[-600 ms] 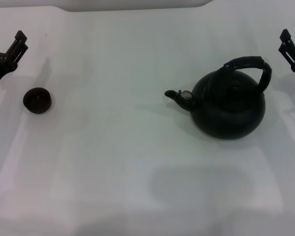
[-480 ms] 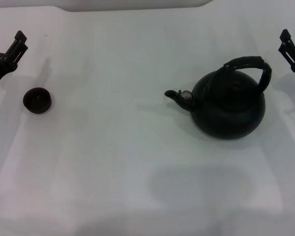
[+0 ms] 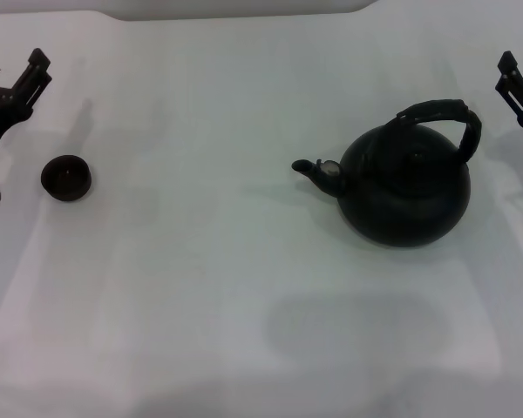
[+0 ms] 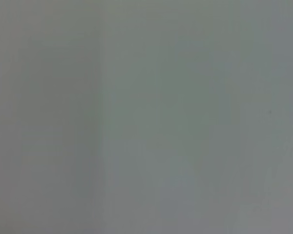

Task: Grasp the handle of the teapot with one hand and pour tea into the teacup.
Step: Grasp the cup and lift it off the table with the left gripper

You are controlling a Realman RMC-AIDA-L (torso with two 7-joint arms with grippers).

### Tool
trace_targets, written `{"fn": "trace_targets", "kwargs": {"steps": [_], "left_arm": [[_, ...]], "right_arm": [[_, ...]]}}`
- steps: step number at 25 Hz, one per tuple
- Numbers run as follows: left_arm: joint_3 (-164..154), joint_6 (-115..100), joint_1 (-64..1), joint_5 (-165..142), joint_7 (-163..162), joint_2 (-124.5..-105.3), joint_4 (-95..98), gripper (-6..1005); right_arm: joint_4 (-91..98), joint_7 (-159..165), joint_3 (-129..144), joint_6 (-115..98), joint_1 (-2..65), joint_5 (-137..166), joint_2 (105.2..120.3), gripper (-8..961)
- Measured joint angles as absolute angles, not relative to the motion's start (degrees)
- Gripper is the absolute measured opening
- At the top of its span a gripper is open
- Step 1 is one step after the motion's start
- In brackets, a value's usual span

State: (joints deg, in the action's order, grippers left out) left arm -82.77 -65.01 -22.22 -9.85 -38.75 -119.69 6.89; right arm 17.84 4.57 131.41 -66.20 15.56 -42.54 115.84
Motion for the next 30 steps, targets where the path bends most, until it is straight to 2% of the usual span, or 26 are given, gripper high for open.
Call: {"fn": "trace_targets", "kwargs": {"steps": [5, 7, 14, 17, 22, 23, 27, 30], "left_arm": [[-84.5, -63.9, -23.9, -10.0, -46.3, -118.66, 7.0, 863], [-84.8, -61.6, -25.0, -10.9, -50.3, -117.64, 7.7, 863], [-85.2, -50.8, -28.7, -29.3, -70.0, -111.35, 13.7, 862], [-85.1, -48.9, -29.8, -43.6, -82.4, -108.03, 18.6, 862], [-84.5, -48.9, -29.3, -61.2, -96.0, -104.99, 29.2, 862], [-83.8, -49.5, -29.2, -67.3, -100.3, -103.9, 32.4, 863], [-81.1, -52.6, -29.4, -78.1, -108.2, -102.48, 36.8, 863], [-76.6, -55.8, -29.2, -91.4, -117.0, -102.44, 42.5, 863]], "right_arm": [[17.8, 4.6, 131.4, -66.2, 15.6, -42.5, 115.84, 874], [17.8, 4.6, 131.3, -66.2, 15.6, -42.5, 115.84, 874], [17.8, 4.6, 131.4, -66.2, 15.6, -42.5, 115.84, 874], [17.8, 4.6, 131.4, -66.2, 15.6, -42.5, 115.84, 874], [17.8, 4.6, 131.5, -66.2, 15.6, -42.5, 115.84, 873], [17.8, 4.6, 131.6, -66.2, 15.6, -42.5, 115.84, 873], [17.7, 4.6, 131.7, -66.2, 15.6, -42.5, 115.78, 873], [17.6, 4.6, 131.7, -66.2, 15.6, -42.5, 115.75, 873]]}}
